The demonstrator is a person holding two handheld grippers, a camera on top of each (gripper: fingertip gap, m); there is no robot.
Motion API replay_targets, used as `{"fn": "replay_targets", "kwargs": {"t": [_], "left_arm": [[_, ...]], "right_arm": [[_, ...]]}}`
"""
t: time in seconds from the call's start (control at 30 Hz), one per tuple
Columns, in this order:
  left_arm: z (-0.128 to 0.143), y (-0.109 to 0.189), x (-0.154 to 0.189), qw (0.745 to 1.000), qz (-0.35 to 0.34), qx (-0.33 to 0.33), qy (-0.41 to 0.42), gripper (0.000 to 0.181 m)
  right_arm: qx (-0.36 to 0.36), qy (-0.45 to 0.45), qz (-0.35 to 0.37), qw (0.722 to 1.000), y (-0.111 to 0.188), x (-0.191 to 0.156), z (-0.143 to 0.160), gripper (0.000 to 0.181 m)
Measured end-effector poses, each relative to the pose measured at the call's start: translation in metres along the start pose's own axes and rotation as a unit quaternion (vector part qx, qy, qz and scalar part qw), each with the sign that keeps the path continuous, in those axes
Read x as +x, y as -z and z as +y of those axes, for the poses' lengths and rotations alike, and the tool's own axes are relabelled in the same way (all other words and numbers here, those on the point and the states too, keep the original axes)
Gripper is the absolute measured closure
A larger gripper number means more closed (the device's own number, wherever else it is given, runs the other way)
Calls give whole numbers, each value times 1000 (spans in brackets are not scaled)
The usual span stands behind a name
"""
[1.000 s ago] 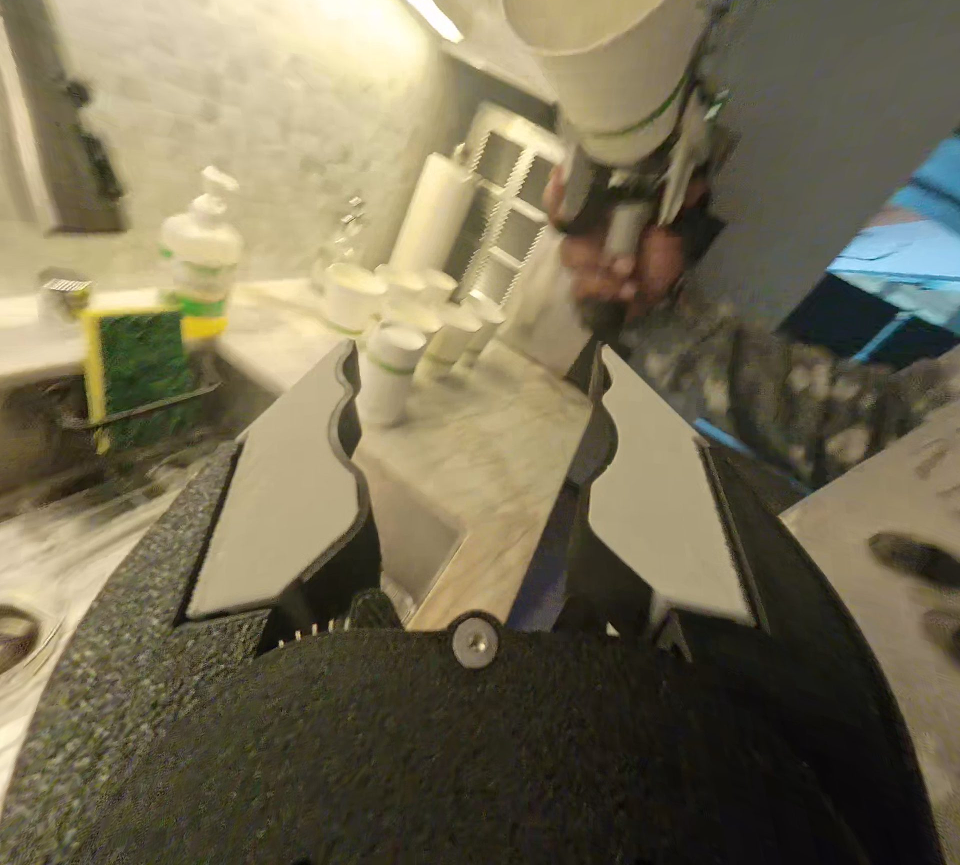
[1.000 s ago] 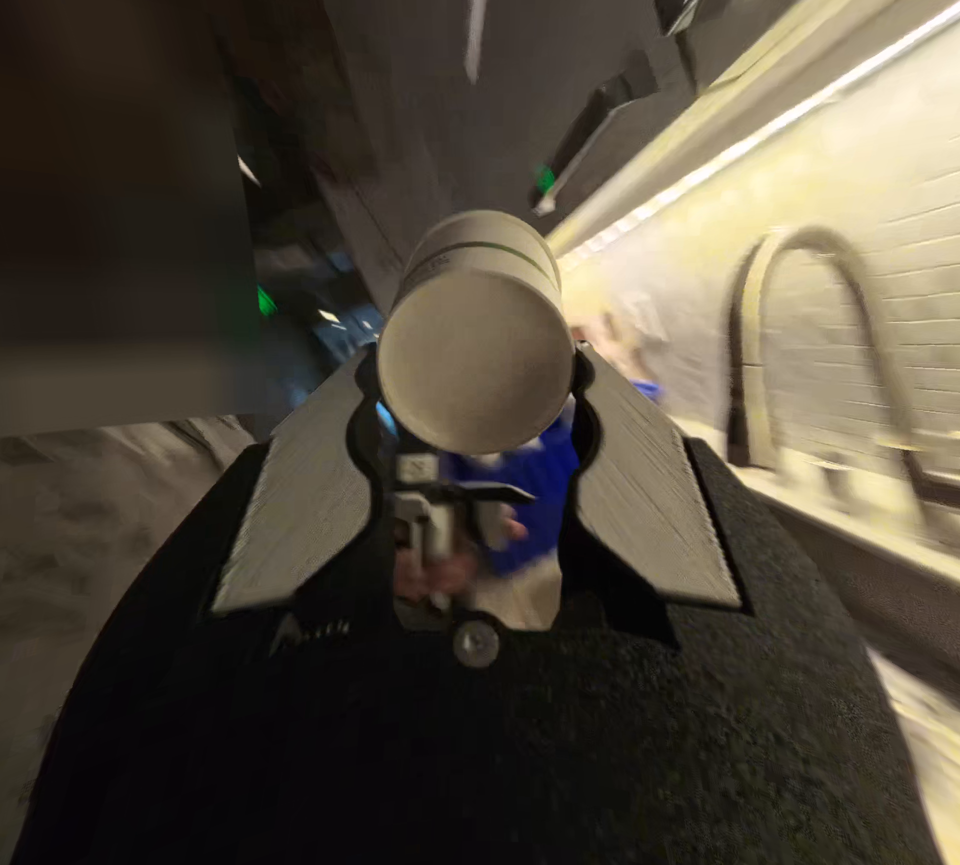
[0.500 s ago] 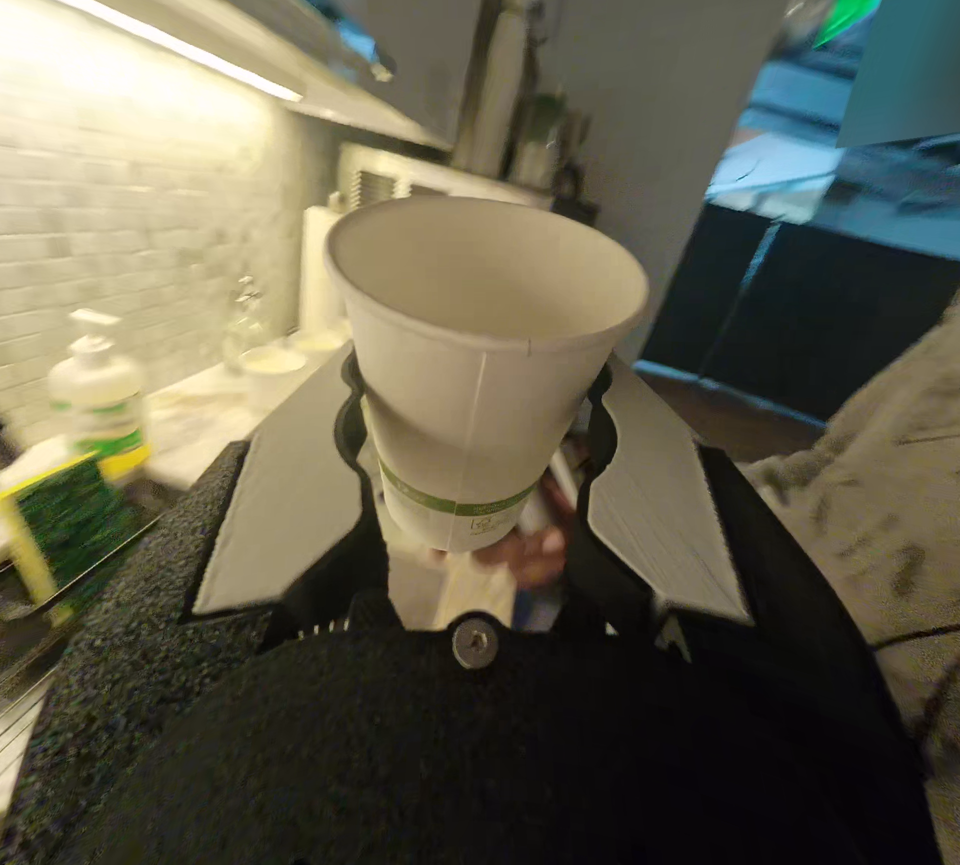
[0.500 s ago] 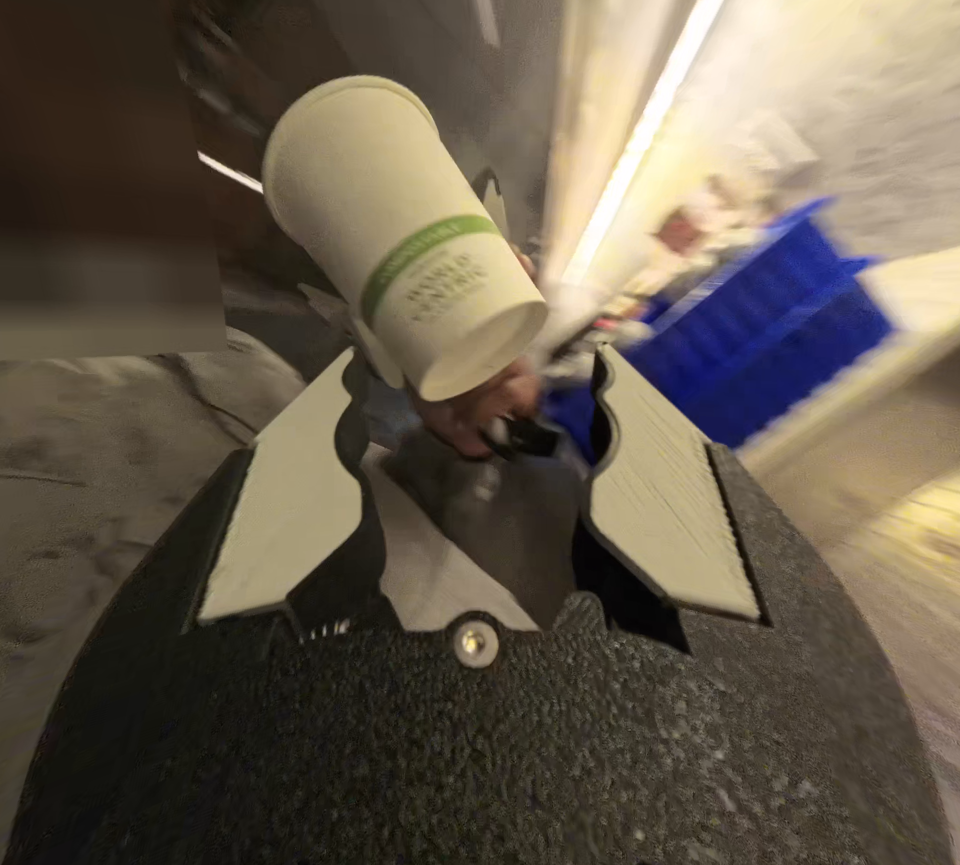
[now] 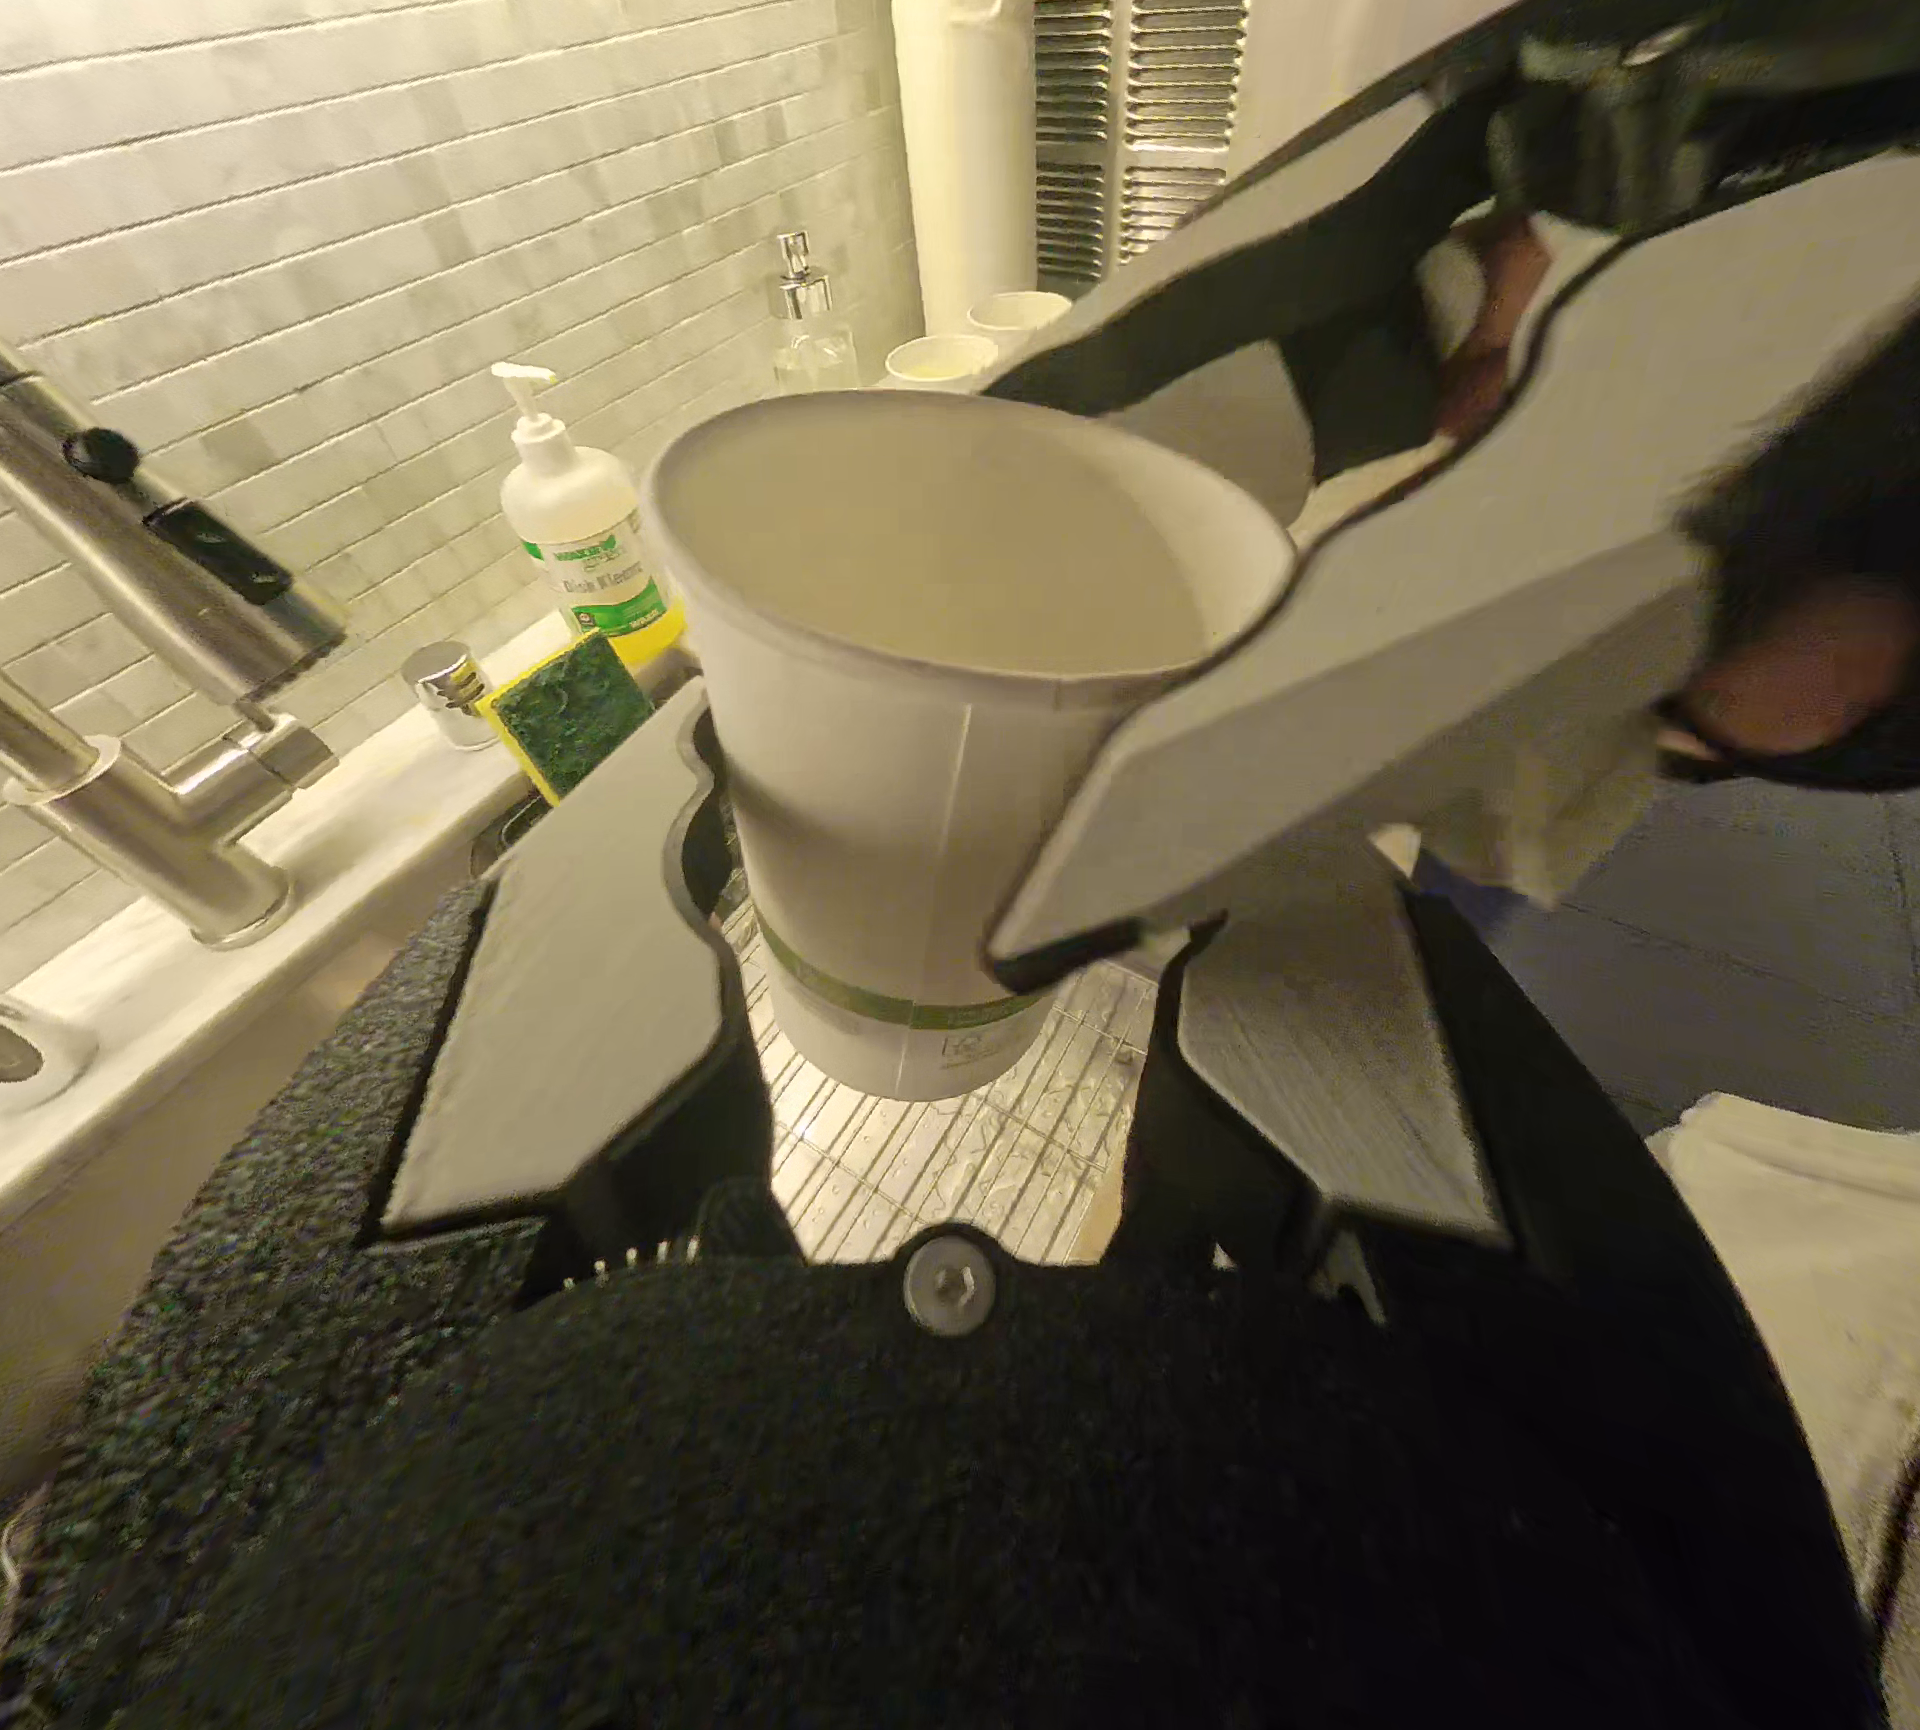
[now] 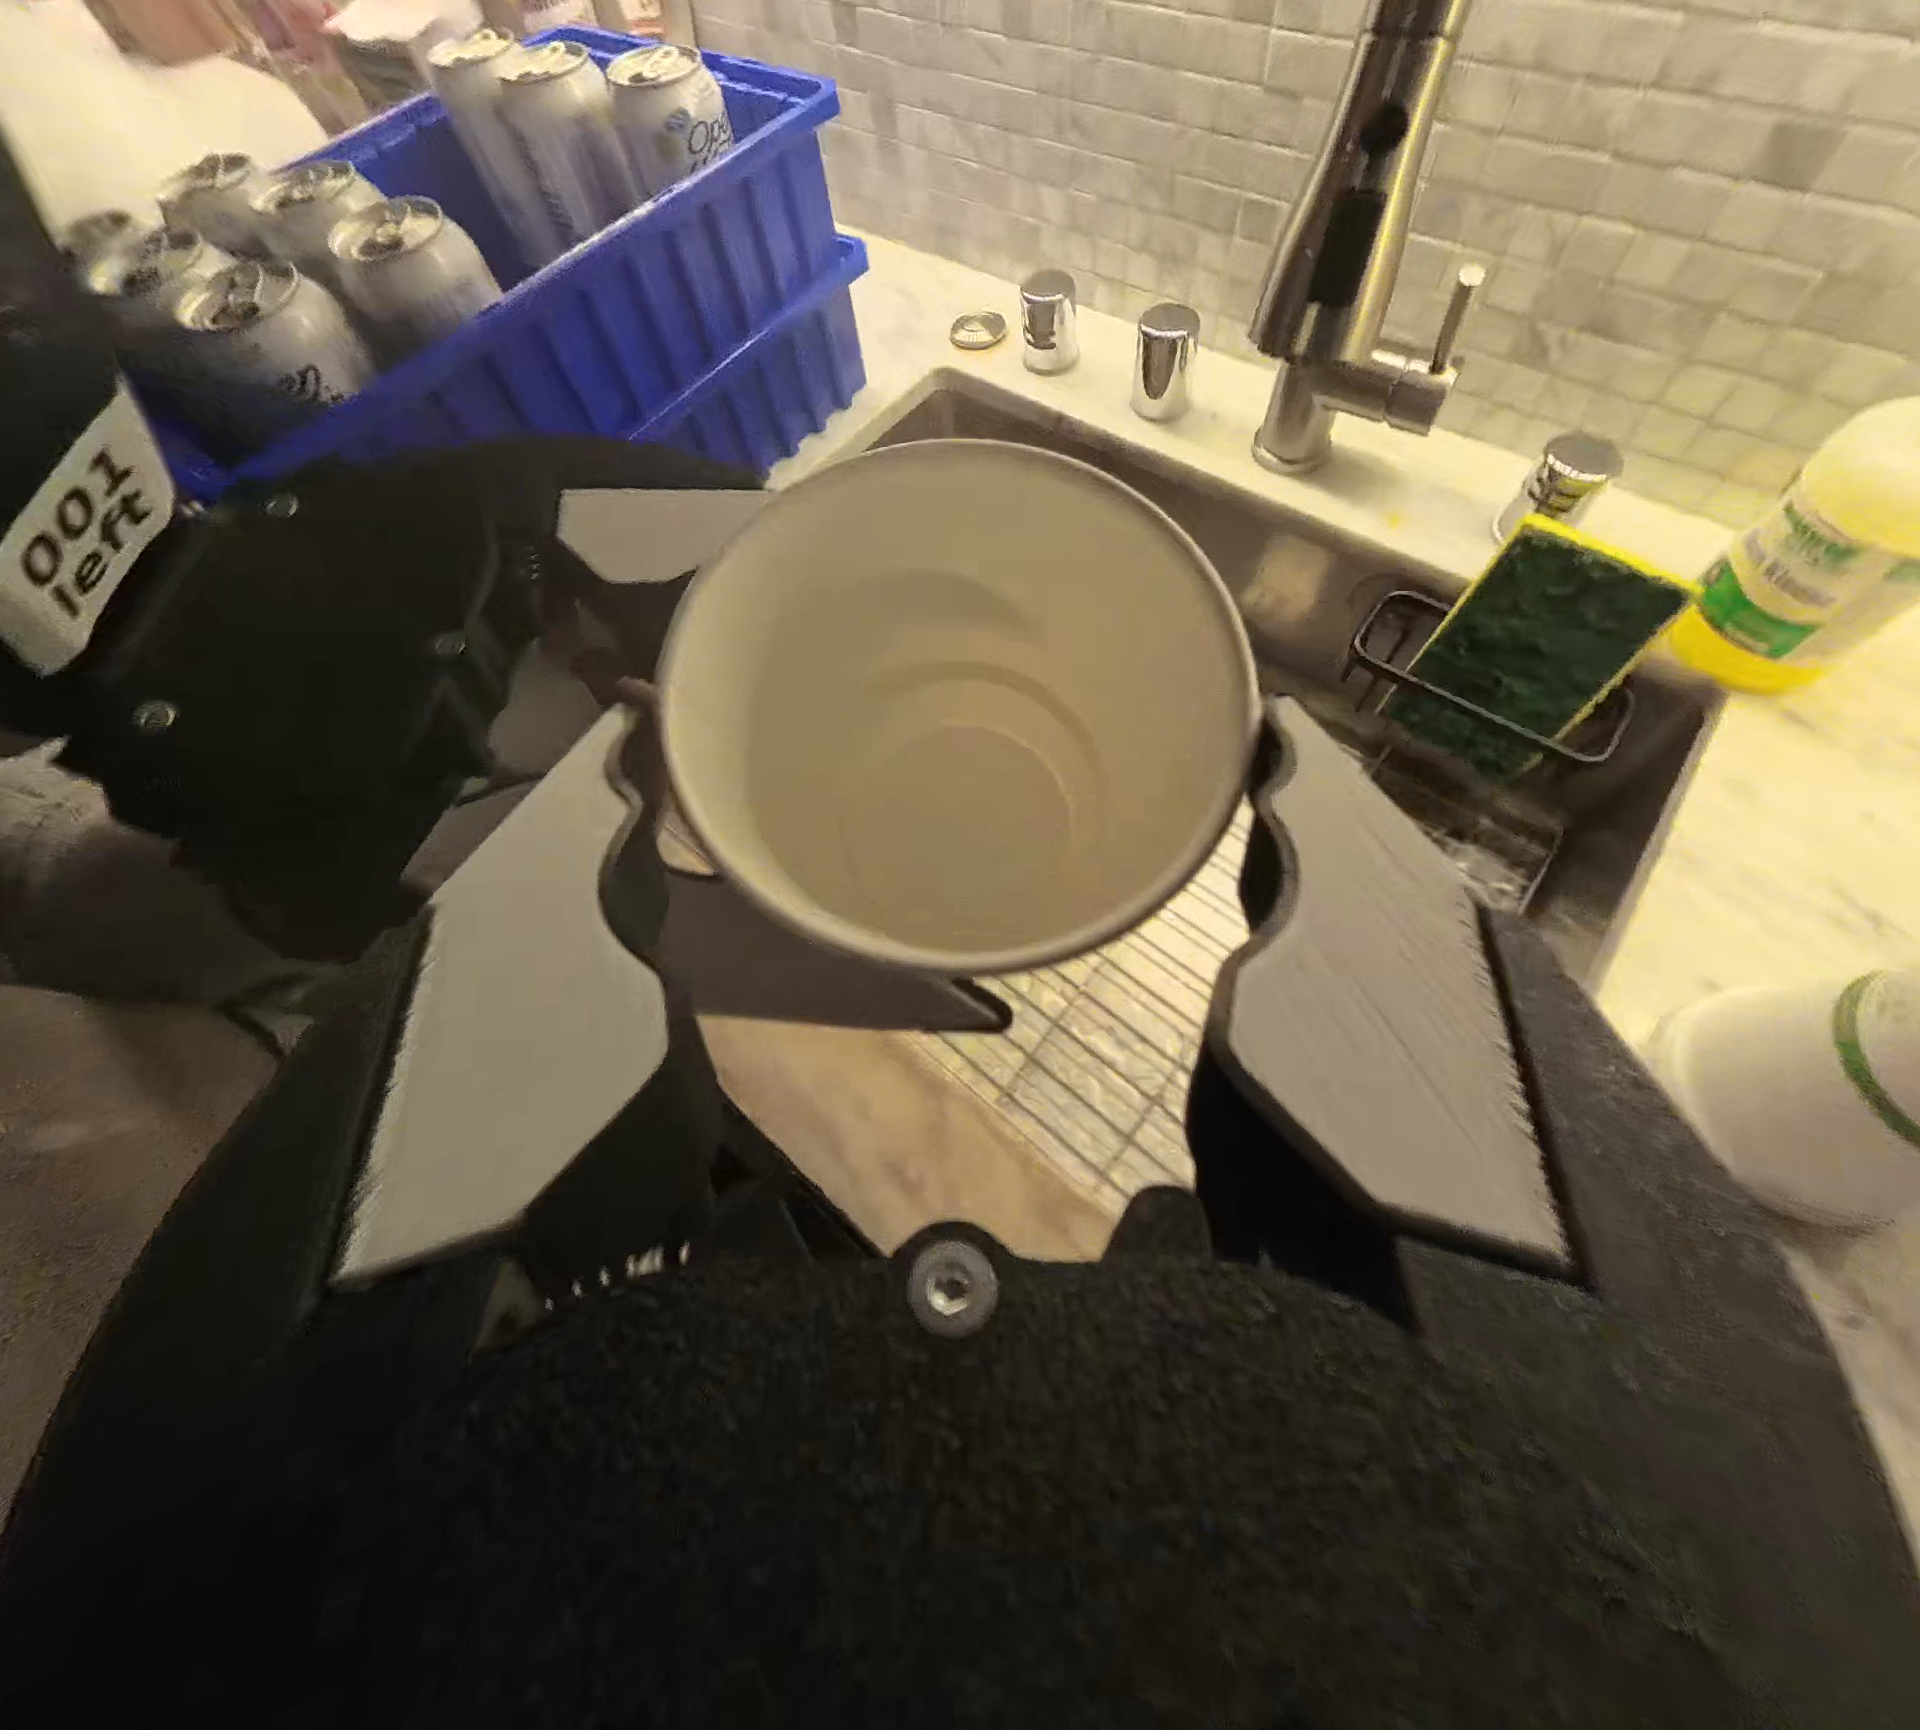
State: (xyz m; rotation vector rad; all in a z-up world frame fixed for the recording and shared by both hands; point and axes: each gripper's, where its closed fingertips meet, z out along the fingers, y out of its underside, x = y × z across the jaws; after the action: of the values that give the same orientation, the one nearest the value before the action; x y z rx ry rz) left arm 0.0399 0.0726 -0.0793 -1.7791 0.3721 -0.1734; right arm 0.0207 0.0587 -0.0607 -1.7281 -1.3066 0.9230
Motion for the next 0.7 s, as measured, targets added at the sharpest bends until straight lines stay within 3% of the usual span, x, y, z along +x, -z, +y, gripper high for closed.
{"fn": "replay_targets", "kwargs": {"t": [0.17,0.27,0.33,0.5,0.6,0.7], "left_arm": [[7,-12,15,1000,25,-12,3,91],[9,-18,19,999,35,-5,15,87],[13,-18,17,999,35,-7,28,85],[22,-7,0,999,2,-3,46,88],[25,2,-13,998,-22,1,61,88],[28,12,-25,996,-46,2,71,90]], "right_arm": [[-6,-11,6,1000,4,12,14,79],[-2,-23,31,999,19,40,23,80],[3,-30,85,996,36,84,35,80],[-46,-78,208,974,65,209,114,79],[-73,-102,260,958,70,259,161,79],[-83,-111,292,946,72,288,191,79]]}}
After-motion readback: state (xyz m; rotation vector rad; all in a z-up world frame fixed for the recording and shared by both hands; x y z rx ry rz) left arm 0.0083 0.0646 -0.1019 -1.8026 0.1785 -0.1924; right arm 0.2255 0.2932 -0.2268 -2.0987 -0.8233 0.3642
